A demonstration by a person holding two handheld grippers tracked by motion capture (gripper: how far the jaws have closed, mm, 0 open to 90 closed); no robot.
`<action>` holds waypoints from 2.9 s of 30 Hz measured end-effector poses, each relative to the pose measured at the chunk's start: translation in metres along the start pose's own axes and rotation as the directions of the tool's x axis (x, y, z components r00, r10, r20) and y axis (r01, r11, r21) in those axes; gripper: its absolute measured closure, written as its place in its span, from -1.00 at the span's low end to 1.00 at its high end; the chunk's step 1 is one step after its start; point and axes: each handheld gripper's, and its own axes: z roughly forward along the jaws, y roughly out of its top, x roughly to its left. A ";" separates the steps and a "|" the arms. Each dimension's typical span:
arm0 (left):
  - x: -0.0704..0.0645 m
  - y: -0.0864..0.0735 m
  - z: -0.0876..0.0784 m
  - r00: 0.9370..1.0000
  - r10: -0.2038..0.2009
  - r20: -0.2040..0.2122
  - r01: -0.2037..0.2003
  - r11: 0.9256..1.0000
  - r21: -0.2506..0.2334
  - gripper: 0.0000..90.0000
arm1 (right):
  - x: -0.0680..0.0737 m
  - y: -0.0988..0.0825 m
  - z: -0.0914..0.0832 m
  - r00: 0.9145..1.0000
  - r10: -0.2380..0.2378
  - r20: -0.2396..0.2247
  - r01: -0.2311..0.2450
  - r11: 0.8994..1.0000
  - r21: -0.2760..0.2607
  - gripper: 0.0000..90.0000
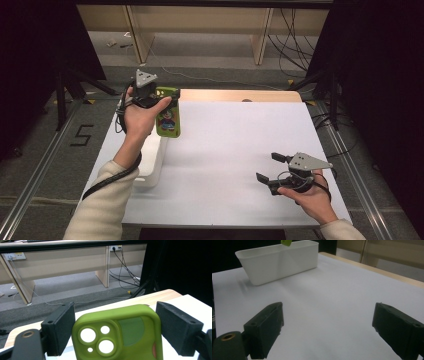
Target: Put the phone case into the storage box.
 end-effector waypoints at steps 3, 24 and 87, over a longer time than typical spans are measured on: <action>0.002 0.001 -0.001 1.000 -0.001 -0.002 0.001 1.000 -0.002 -0.61 | 0.000 0.000 0.000 1.000 0.000 0.000 0.000 1.000 0.000 -0.75; 0.012 0.002 -0.004 1.000 -0.014 -0.021 0.014 1.000 -0.008 -0.61 | 0.000 0.000 0.000 1.000 0.002 0.000 -0.002 1.000 -0.001 -0.75; 0.035 0.003 -0.009 0.997 -0.023 -0.072 0.023 1.000 -0.004 -0.61 | 0.000 0.000 0.000 1.000 0.002 -0.001 -0.002 1.000 0.000 -0.75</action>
